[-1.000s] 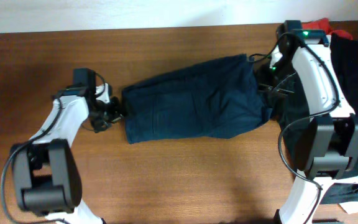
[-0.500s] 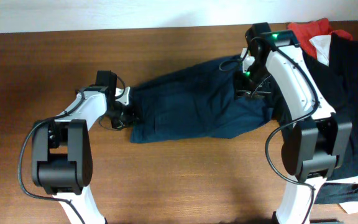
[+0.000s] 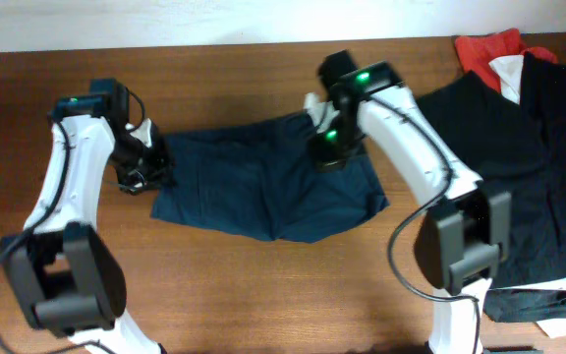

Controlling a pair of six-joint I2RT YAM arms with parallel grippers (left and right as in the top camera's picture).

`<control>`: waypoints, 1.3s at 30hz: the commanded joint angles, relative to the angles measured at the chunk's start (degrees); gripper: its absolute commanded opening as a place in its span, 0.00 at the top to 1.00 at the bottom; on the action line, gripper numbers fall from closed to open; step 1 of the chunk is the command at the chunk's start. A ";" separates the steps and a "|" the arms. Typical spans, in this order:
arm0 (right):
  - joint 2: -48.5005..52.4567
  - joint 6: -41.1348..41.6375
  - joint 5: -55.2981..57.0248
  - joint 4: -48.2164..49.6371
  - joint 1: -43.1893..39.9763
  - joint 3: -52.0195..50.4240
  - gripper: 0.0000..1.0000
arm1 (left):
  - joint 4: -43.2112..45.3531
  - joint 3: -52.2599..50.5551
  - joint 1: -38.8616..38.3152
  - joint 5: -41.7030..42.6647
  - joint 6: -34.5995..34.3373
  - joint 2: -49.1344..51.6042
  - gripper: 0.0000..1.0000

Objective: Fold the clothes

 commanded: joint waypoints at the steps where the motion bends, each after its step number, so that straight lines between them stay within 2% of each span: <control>1: 3.72 -0.37 -3.56 2.67 6.19 -0.26 0.96 | -1.73 3.30 0.02 -0.76 0.48 -5.51 0.99; 7: 10.75 3.23 -4.83 11.43 16.96 -0.33 0.96 | -2.86 3.39 0.02 -1.14 0.50 -9.31 0.99; 14: 15.34 6.97 -4.72 24.04 25.35 -0.31 0.96 | -3.63 3.39 0.02 -3.56 0.50 -9.70 1.00; 15: 15.21 6.95 -4.52 25.22 25.68 -0.11 0.95 | -3.76 3.39 0.02 -4.28 0.50 -9.73 0.99; 16: 15.06 6.91 -4.04 24.63 25.42 1.01 0.88 | -4.33 3.41 0.02 -6.71 0.50 -9.73 1.00; 18: 14.73 6.71 -2.80 21.31 24.06 3.19 0.85 | -4.87 3.43 0.02 -8.81 0.50 -9.73 0.99; 22: 13.11 3.15 1.29 5.97 17.00 12.66 0.84 | -5.14 3.43 0.02 -11.15 0.50 -9.70 1.00; 27: 12.52 1.66 7.28 -4.00 9.03 16.31 0.83 | -4.72 3.43 0.02 -11.17 0.50 -9.70 0.99; 32: 12.70 -0.90 10.10 -6.51 1.73 10.93 0.84 | -4.61 3.43 -0.04 -9.29 0.46 -9.73 1.00; 39: 12.70 -0.92 9.20 -3.08 -4.07 -3.34 0.85 | -1.77 3.43 -2.36 2.34 0.46 -9.70 1.00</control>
